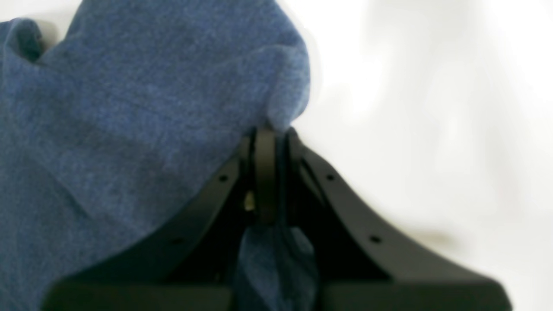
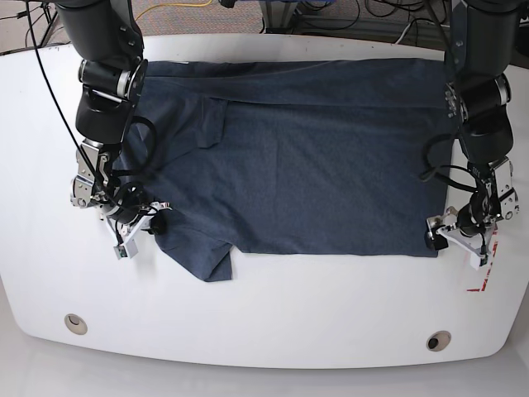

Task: Layout the t-shirt on the table in an organized manner, then fold the t-shirt properly
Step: 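Grasp the hem edge of the navy shirt with both grippers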

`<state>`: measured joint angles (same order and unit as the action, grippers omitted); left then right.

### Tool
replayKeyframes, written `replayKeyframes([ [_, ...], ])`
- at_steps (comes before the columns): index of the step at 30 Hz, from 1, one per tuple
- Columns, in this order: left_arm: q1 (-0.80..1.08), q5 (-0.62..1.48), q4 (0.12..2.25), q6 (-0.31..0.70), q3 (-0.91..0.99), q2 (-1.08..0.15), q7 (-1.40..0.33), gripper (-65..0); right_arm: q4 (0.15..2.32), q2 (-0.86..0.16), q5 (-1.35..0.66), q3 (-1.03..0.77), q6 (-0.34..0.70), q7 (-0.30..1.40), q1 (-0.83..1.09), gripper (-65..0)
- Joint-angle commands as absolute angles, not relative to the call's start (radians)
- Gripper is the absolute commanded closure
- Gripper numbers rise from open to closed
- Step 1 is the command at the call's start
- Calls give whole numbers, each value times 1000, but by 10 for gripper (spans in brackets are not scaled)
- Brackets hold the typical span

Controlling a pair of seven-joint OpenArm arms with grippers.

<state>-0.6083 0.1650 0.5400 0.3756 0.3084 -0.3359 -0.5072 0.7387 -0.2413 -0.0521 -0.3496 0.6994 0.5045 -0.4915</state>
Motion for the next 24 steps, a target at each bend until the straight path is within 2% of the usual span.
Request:
replayKeyframes([
  [1, -636, 174, 507, 381, 308, -329, -487, -561, 751, -252, -44, -351, 698, 513, -512, -8],
  [12, -636, 174, 501, 384, 306, -286, -481, -558, 751, -252, -44, -352, 698, 513, -512, -8],
  [14, -636, 174, 506, 384, 306, -277, -483, -540, 751, -252, -44, -352, 698, 513, -510, -8],
  [17, -636, 173, 507, 384, 305, -266, -484, -469, 751, -252, -44, -352, 698, 513, -510, -8],
  [24, -636, 176, 509, 380, 275, -265, -481, -251, 751, -252, -44, -352, 698, 513, -510, -8],
])
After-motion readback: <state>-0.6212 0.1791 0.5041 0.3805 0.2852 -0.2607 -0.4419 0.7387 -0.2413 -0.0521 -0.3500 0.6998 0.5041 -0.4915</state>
